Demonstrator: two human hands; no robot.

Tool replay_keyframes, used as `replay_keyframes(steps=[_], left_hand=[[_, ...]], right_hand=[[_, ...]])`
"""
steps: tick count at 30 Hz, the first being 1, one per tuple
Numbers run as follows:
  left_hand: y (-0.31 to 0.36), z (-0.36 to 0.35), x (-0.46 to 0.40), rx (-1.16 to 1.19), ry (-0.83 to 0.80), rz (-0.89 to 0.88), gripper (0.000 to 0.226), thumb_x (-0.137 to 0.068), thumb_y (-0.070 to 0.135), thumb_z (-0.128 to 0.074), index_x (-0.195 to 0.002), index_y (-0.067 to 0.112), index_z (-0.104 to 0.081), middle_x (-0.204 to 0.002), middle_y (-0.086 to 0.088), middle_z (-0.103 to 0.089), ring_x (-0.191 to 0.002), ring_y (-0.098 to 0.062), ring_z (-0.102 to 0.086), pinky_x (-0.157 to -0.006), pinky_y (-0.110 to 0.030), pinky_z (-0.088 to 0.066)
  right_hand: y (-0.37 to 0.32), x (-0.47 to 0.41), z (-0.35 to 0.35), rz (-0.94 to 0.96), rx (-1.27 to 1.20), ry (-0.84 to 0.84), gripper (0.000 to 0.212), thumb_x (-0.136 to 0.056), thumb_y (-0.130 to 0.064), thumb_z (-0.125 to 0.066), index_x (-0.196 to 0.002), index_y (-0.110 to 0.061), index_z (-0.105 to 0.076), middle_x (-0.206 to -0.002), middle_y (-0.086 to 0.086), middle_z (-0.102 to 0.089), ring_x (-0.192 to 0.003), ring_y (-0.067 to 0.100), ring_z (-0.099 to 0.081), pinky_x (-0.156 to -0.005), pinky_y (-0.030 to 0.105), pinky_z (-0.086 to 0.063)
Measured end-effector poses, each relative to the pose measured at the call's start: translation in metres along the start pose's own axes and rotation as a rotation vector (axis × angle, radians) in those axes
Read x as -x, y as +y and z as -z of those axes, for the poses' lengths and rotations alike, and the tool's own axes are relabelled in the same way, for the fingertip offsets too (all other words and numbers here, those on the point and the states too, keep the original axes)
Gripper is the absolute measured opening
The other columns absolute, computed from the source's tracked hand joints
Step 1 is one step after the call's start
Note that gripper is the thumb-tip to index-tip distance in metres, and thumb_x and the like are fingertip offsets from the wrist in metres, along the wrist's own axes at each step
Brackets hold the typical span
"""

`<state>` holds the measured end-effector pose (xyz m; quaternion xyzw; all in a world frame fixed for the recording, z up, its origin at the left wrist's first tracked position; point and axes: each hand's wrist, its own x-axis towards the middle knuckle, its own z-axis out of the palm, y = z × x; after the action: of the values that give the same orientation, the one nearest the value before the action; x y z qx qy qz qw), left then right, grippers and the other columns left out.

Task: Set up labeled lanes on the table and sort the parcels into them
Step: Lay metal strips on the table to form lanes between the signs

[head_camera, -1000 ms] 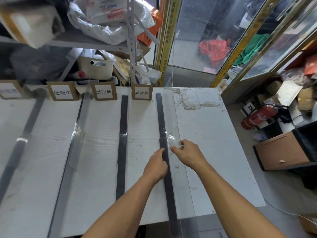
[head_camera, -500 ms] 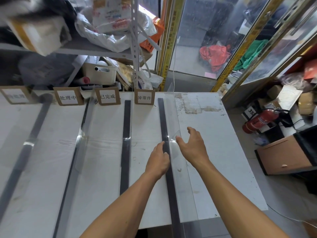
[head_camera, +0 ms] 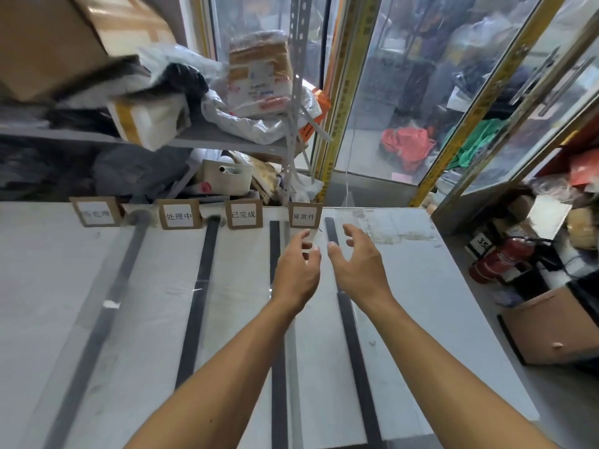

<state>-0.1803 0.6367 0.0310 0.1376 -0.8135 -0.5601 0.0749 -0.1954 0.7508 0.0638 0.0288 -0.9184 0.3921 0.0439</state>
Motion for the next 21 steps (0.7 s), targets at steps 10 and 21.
replay_keyframes(steps=[10,21], left_hand=[[-0.019,0.222,0.007,0.009,0.151,-0.143,0.037,-0.1,0.031,-0.051,-0.137,0.028,-0.048,-0.104,0.012,-0.058,-0.092,0.0,-0.056,-0.073,-0.015,-0.042],[-0.063,0.431,0.054,-0.128,0.498,-0.092,0.035,-0.099,0.037,-0.052,-0.134,0.032,-0.051,-0.104,0.014,-0.057,-0.084,0.006,-0.055,-0.068,-0.011,-0.042]], right_hand=[[-0.172,0.052,-0.085,0.22,-0.088,-0.054,0.053,-0.097,-0.038,-0.057,-0.146,-0.026,-0.042,-0.137,0.001,-0.055,-0.113,0.011,-0.056,-0.093,0.035,-0.054],[-0.321,0.109,-0.19,0.465,-0.206,-0.284,0.055,-0.096,-0.037,-0.058,-0.147,-0.025,-0.042,-0.135,-0.005,-0.056,-0.11,0.005,-0.053,-0.088,0.017,-0.042]])
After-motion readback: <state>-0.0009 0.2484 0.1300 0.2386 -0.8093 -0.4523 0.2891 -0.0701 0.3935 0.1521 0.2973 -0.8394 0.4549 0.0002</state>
